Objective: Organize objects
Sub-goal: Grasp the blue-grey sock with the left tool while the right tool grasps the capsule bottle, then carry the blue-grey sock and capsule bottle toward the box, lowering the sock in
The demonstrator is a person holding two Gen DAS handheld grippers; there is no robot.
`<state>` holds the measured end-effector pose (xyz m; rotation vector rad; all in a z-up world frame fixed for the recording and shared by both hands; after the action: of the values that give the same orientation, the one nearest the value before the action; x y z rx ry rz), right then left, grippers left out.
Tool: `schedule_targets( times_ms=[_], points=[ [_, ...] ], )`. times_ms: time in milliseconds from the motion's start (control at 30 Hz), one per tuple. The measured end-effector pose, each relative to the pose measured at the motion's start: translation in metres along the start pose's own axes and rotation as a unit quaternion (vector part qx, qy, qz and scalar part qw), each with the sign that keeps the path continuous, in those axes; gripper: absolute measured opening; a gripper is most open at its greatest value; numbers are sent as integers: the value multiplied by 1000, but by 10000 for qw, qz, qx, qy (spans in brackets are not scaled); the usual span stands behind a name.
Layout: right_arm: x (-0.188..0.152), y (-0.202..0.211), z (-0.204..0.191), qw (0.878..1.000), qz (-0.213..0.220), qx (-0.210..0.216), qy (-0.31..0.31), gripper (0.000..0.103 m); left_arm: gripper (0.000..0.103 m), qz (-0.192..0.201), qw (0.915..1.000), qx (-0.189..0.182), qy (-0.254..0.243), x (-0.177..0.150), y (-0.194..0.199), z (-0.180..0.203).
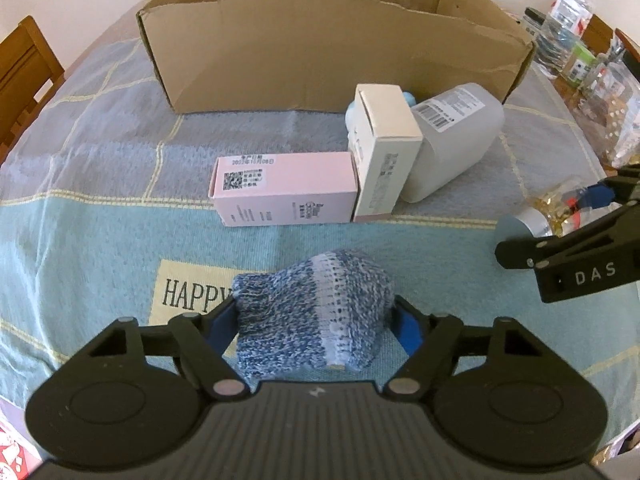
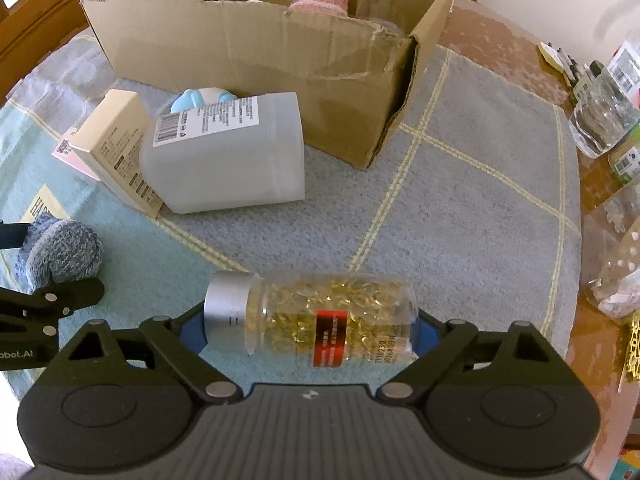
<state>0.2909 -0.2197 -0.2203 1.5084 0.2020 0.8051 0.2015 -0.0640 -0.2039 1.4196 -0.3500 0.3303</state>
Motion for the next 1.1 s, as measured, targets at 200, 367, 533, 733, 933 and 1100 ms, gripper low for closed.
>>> schedule_targets(
  times_ms=[200,367,533,733,933,1100],
  points=[
    [-7,14,-6,9999,-28,85,104,96,75,-13,9997,-87,-223,3,9,-3],
    [-2,22,-2,9997,0,130,226,96,75,-59,9984,-278,-480,10,25,-3],
    [11,38,2,9990,57,266,349,96,75,-95,9942,-514,-937,27,51,-2],
    [26,71,1,9978,244,272,557,96,75,138,9895,-706,-1253,67,78,-4],
    [49,101,-3,9972,414,246,565,96,75,417,9827,-950,-1531,114,90,-1],
    [73,116,-1,9974,603,133,365,96,75,661,9772,-955,-1780,157,85,4]
  ],
)
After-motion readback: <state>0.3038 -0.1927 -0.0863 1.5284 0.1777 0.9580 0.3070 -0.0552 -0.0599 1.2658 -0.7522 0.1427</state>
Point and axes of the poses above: each gripper's, at about its wrist camera, not at the fingertips, and y roughly against the way its jaws point, z to its right, x to its top, the point moved 10 cm from there along -y, roughly the way its jaws point, and after that the axes turned 6 degrees about -x, right-handed, at the moved point
